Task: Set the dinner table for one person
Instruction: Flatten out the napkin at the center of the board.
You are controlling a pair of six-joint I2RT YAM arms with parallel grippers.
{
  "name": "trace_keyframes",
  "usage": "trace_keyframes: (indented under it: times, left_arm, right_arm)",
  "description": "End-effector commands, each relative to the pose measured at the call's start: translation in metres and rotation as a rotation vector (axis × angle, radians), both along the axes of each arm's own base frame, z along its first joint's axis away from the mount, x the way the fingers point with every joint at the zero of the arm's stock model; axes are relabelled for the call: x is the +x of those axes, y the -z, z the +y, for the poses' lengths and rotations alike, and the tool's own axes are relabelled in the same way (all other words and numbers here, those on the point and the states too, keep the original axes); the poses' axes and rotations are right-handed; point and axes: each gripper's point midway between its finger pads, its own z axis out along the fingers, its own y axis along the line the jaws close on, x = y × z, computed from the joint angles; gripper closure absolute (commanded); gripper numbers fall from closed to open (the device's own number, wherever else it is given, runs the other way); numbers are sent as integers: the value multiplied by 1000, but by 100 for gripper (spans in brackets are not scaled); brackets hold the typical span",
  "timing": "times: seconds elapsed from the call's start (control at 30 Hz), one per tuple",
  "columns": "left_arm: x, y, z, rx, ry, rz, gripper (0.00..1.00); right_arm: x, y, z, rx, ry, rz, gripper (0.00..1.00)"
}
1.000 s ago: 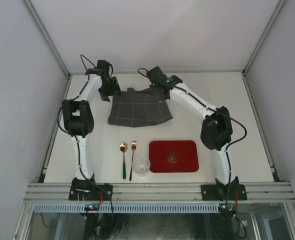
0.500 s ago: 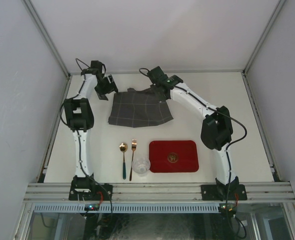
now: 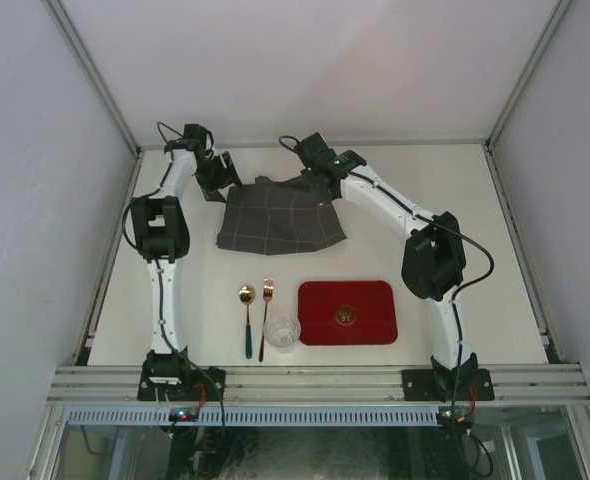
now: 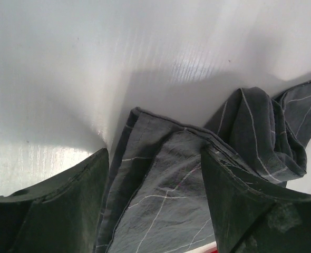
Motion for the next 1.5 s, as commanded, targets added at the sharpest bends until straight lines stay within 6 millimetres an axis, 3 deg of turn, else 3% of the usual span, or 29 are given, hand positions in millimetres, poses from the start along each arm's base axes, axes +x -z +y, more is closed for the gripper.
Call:
trace_keyframes:
  times: [0.0, 0.1, 0.33, 0.57, 0.7, 0.77, 1.0, 1.07, 1.33, 1.47]
  left_arm:
    - [6, -11, -9, -45, 19, -32, 26]
    - [6, -11, -9, -44, 20, -34, 29]
    - [4, -13, -9, -41, 22, -38, 54]
    - [3, -9, -10, -45, 25, -28, 72]
    - [3, -7, -9, -39, 24, -26, 86]
    - [3, -6, -7, -33, 21, -22, 99]
    - [1, -12, -6, -23, 30, -36, 100]
    - [0, -25, -6, -18, 32, -59, 100]
    - [-10, -108, 7, 46, 17, -217, 100]
    - [-16, -138, 8, 51, 12, -269, 100]
  right_arm:
    - [5, -32, 7, 57, 6, -70, 100]
    - [4, -30, 8, 57, 5, -67, 100]
    - [4, -27, 10, 53, -1, -60, 100]
    - [3, -26, 10, 49, -2, -57, 100]
    - [3, -25, 10, 50, -1, -56, 100]
    - [3, -24, 11, 50, -1, -53, 100]
    - [3, -26, 9, 44, 7, -61, 100]
    - [5, -31, 7, 45, 14, -76, 100]
    - [19, -61, -5, 31, 61, -175, 100]
    - [23, -75, -8, 38, 72, -209, 100]
